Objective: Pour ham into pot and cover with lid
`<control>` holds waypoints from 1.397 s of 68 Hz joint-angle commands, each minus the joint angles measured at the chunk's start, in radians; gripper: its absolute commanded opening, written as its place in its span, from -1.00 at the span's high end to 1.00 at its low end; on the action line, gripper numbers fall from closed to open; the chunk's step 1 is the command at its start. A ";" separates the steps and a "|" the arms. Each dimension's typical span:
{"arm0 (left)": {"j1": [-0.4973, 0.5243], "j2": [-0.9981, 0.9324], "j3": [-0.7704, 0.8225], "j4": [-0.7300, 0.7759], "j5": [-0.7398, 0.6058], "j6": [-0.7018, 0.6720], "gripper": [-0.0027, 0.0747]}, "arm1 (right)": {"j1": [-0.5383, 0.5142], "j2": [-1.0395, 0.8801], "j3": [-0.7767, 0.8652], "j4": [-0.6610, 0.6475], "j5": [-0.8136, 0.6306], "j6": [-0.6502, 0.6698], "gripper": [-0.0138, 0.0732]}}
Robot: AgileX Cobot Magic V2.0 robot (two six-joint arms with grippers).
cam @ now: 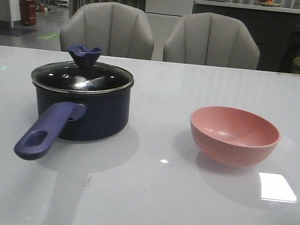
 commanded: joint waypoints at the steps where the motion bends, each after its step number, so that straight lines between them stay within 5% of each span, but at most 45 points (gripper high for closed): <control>1: 0.003 -0.068 0.044 -0.016 -0.137 -0.001 0.07 | 0.001 0.006 -0.029 0.002 -0.080 -0.009 0.35; 9: 0.003 -0.124 0.095 -0.016 -0.198 -0.001 0.68 | 0.001 0.006 -0.029 0.002 -0.080 -0.009 0.35; 53: 0.006 -0.126 0.120 -0.007 -0.207 -0.001 0.64 | 0.001 0.006 -0.029 0.002 -0.080 -0.009 0.35; 78: 0.288 -0.225 0.356 0.138 -0.428 -0.122 0.64 | 0.001 0.006 -0.029 0.002 -0.080 -0.009 0.35; 95: 0.337 -0.338 0.459 0.181 -0.407 -0.122 0.64 | 0.001 0.006 -0.029 0.002 -0.080 -0.009 0.35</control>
